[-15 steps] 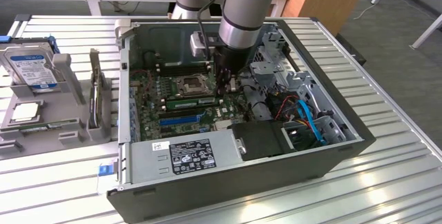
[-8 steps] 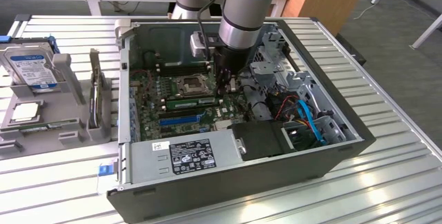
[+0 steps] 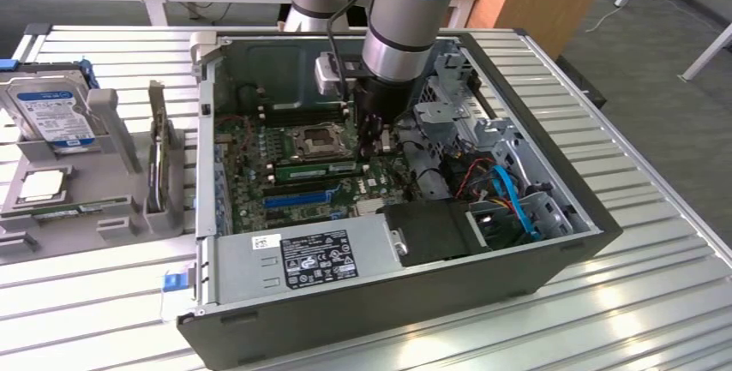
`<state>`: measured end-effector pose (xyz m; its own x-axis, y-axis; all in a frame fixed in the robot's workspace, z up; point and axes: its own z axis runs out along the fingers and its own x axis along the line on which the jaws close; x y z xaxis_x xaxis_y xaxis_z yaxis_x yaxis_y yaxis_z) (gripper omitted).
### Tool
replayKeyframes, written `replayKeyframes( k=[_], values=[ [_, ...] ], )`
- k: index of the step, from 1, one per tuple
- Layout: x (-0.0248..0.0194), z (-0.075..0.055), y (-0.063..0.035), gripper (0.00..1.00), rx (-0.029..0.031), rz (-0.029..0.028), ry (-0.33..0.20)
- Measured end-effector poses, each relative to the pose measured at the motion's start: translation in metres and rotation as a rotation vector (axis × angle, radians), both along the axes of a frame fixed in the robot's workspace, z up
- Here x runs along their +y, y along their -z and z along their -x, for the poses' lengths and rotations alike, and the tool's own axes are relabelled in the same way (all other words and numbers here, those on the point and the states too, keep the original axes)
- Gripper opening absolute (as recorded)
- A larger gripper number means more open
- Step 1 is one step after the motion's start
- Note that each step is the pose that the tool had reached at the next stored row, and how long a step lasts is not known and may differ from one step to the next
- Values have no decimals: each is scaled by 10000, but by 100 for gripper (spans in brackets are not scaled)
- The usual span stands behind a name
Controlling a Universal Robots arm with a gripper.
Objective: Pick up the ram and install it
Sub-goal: 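Press down the ram until it locks into place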
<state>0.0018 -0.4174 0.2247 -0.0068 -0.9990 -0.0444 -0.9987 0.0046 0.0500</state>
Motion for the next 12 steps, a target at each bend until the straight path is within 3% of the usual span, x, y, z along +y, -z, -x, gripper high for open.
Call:
replayKeyframes(
  k=[12],
  values=[
    [0, 0, 7, 10, 0, -1, 0]
  ],
)
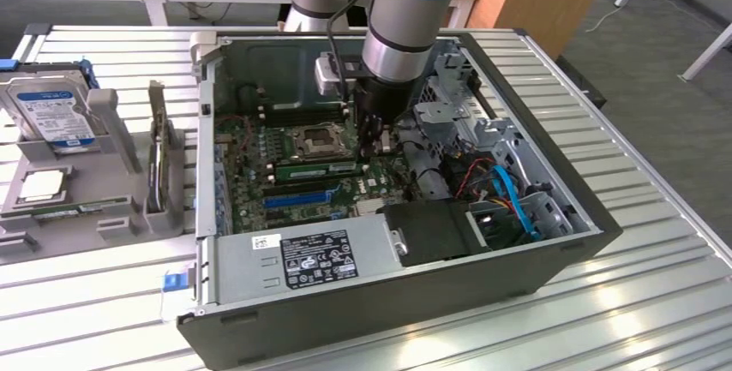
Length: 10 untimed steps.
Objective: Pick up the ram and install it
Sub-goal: 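Press down the ram until it locks into place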
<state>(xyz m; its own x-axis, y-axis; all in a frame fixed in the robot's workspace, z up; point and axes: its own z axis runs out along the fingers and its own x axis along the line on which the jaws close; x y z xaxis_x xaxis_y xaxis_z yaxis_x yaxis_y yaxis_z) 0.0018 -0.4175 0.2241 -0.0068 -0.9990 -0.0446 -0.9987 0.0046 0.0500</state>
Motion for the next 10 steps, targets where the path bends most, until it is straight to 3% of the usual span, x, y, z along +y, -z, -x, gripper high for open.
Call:
replayKeyframes(
  k=[10],
  values=[
    [0, 0, 5, 10, 0, 0, -1]
  ],
)
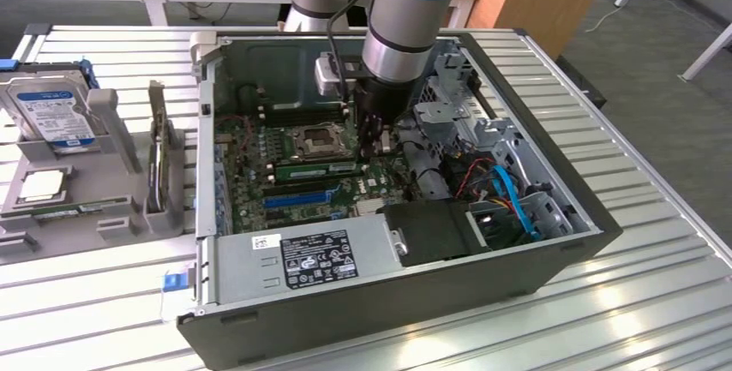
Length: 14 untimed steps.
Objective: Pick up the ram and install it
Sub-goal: 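Press down the ram until it locks into place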
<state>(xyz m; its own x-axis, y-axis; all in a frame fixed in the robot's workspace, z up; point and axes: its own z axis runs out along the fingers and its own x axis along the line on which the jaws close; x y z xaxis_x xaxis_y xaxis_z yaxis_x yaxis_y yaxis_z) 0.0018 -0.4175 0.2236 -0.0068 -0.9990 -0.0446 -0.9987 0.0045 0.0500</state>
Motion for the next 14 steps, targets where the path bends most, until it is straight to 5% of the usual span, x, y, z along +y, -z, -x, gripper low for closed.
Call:
replayKeyframes(
  k=[14],
  values=[
    [0, 0, -61, 10, -1, -1, 1]
  ],
)
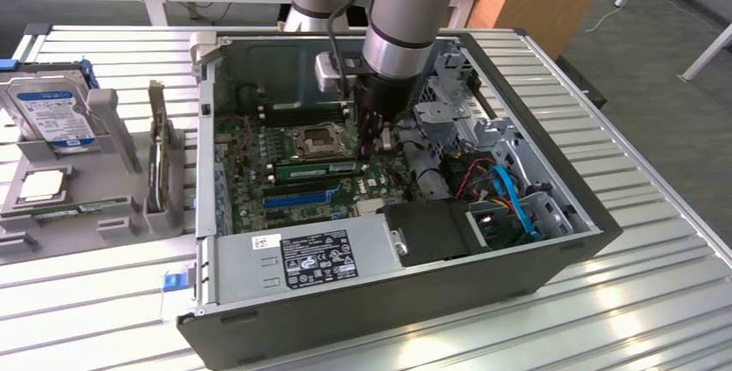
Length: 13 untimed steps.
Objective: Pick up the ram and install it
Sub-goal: 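Press down the ram until it locks into place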
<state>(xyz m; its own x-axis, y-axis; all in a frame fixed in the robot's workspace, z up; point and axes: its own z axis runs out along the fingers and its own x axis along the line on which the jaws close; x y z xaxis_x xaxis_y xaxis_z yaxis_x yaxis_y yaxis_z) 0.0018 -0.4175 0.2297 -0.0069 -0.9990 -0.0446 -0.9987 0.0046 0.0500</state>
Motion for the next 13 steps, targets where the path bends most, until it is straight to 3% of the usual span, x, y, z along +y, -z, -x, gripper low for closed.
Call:
replayKeyframes(
  k=[13],
  values=[
    [0, 0, -150, 10, 1, 0, 0]
  ],
)
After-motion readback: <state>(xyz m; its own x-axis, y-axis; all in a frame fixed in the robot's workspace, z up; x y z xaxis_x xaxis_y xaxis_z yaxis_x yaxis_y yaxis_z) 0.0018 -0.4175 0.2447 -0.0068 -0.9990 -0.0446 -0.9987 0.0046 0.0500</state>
